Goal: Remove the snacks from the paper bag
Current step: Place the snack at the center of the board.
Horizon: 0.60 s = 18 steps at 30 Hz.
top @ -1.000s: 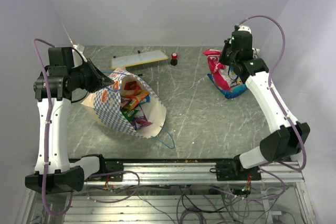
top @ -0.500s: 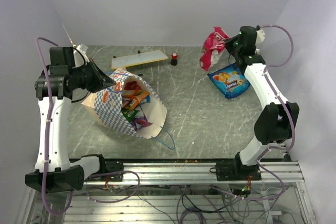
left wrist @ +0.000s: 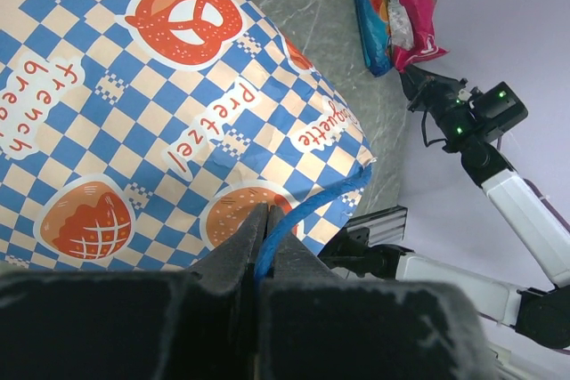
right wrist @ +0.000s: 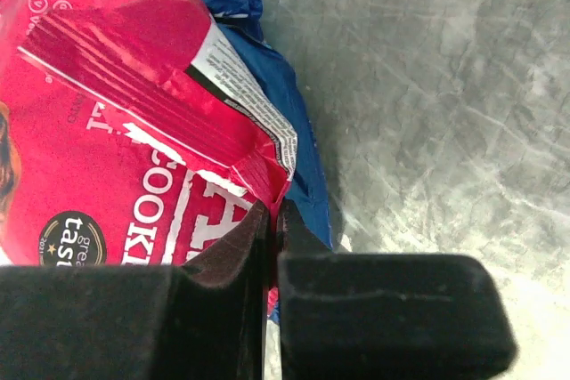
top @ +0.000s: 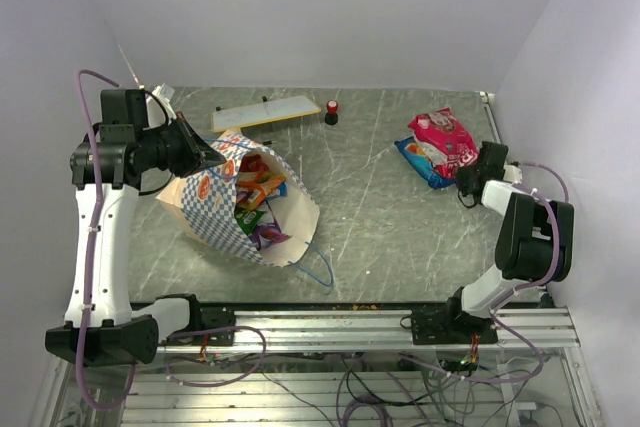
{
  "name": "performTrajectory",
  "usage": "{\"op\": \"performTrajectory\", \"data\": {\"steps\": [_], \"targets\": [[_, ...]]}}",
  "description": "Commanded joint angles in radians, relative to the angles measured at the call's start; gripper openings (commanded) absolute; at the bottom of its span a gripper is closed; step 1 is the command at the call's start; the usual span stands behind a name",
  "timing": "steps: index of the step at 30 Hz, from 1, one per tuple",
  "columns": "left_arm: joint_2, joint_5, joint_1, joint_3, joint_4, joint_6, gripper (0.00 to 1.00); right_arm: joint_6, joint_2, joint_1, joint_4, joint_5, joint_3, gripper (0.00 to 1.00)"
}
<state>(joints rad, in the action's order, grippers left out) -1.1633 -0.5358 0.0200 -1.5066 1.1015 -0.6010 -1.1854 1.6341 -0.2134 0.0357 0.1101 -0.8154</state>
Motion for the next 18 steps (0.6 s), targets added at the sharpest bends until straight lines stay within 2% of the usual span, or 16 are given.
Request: {"op": "performTrajectory", "data": {"steps": [1,10,18], "targets": [[-0.001,-0.014,-0.009,-0.007,-0.016,0.015,0.07,0.004,-0.027,-0.032,0.083,-0.035,0.031,0.00],[0.002,-0.002,-0.009,-0.009,-0.013,0.012,0.07,0.148,-0.062,-0.036,0.037,-0.119,0.060,0.00],[0.003,0.001,-0.009,0.000,-0.016,0.011,0.07,0.290,-0.134,-0.036,0.114,-0.314,0.129,0.00]]}}
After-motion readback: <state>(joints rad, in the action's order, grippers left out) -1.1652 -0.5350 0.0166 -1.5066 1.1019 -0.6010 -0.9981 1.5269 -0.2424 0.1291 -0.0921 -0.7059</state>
